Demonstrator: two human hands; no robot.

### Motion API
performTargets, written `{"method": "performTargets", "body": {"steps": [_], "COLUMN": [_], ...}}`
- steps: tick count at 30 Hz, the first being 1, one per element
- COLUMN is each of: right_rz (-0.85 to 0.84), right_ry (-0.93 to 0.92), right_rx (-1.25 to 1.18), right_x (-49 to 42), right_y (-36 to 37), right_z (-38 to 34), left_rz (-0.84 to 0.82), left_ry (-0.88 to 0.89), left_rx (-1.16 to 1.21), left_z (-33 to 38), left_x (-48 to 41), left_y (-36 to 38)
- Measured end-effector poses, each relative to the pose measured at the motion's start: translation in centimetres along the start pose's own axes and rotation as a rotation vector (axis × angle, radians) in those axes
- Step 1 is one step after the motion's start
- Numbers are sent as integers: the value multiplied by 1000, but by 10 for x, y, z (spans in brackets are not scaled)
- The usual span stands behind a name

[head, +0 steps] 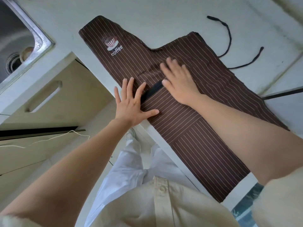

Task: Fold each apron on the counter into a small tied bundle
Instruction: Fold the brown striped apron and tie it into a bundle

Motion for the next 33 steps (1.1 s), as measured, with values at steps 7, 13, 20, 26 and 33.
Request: {"method": "performTargets", "body": {"steps": [7,13,20,26,33], "right_rz": [56,215,132,330,86], "right_ry": [81,52,17,164,479], "right_rx": [-103,-94,-130,-268,-264], "right_x": [-2,-29,-60,-124,-202], "right_y": [-9,-31,8,-45,-37], "right_z": [37,-9,-42,-67,-92], "left_rz": [175,190,256,341,22], "left_ry": [86,51,86,-85,-104], "left_rx": [35,13,-5,174,398], "left_z": [-4,-29,-105,-174,-220], "left_x": [-4,-47,-98,-156,-215], "left_y": [-22,-29,-46,-82,-84]}}
Point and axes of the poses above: each hand's wrist, its own x-axis away from the middle knuckle, its own y-axis out of the palm, z = x × y, the point moved 8 cm from there along -x, towards the middle knuckle, and after that the axes turned 11 degrees about -x, right-handed, at the moved point
